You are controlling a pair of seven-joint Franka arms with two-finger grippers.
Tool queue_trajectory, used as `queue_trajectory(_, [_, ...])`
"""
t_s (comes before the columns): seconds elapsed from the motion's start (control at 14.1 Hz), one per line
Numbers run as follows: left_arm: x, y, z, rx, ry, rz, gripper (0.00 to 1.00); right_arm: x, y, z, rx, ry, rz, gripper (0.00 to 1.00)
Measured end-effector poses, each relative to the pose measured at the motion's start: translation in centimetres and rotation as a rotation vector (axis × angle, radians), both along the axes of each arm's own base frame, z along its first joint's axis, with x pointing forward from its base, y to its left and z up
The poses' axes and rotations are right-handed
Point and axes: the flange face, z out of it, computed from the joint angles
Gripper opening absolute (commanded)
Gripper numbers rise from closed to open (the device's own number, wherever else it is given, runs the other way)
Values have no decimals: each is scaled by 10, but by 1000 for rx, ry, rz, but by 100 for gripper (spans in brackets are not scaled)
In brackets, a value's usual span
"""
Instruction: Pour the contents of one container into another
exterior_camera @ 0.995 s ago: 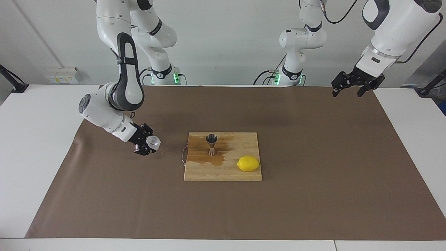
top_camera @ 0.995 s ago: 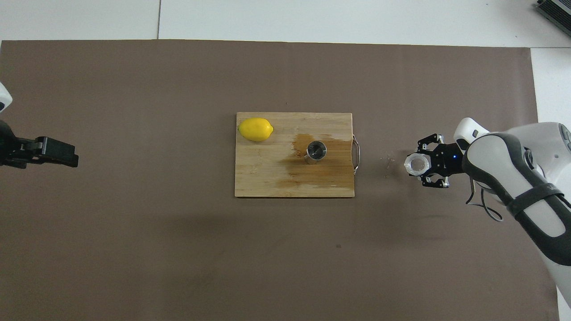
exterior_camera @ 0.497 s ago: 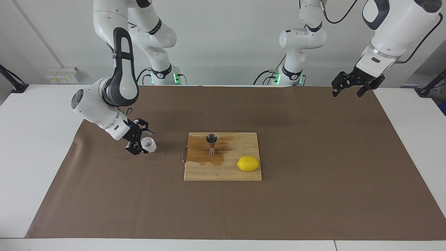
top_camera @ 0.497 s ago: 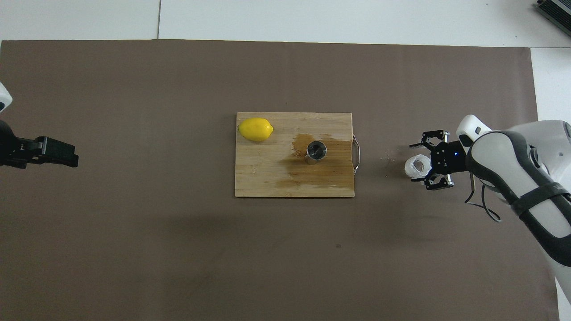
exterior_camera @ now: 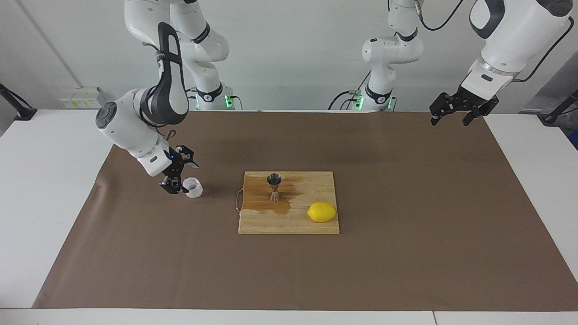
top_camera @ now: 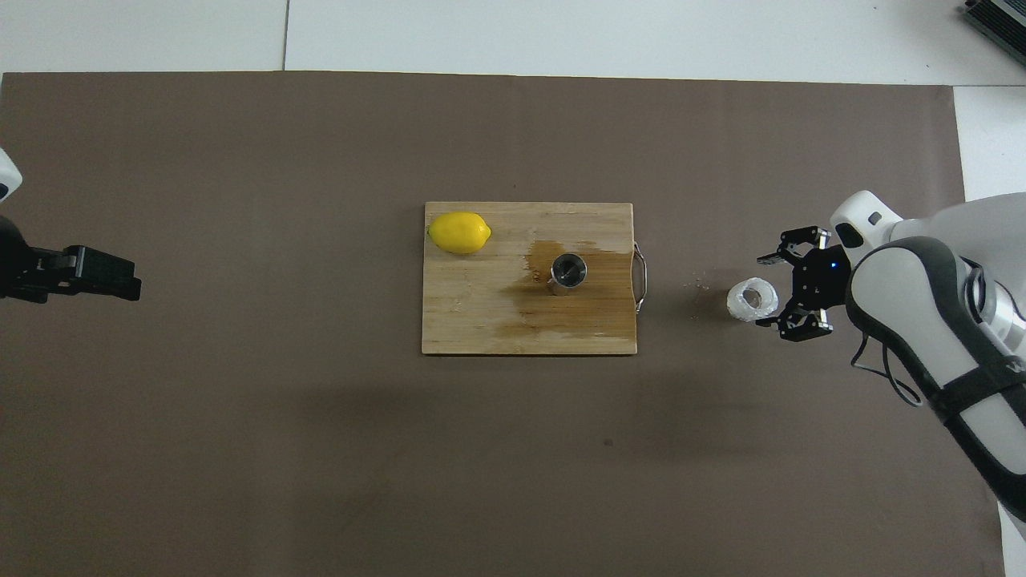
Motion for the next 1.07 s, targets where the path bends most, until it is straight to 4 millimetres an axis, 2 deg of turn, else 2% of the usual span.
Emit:
queue_trajectory(0.14, [0,0,0,0,0,0,100,-4,4,-2,-76,41,-146,100])
queue_trajectory(0.28, [0,0,0,0,0,0,100,-7,-2,3,-131,85,-356,100])
queue_trajectory(0.43, [0,0,0,0,0,0,100,-11,-9,26,-166,114,-616,100])
queue_trajectory(0.5, [0,0,0,0,0,0,100,-12,-11,42,-177,119,-719,100])
queue_trajectory(0.71, [0,0,0,0,0,0,100,-13,-23,110,-197,111,-999,100])
queue_trajectory(0.92, [0,0,0,0,0,0,100,-14,-44,189,-178,60,-1077,100])
queue_trajectory(1.07, [0,0,0,0,0,0,100,-23,-48,236,-152,14,-1100,100])
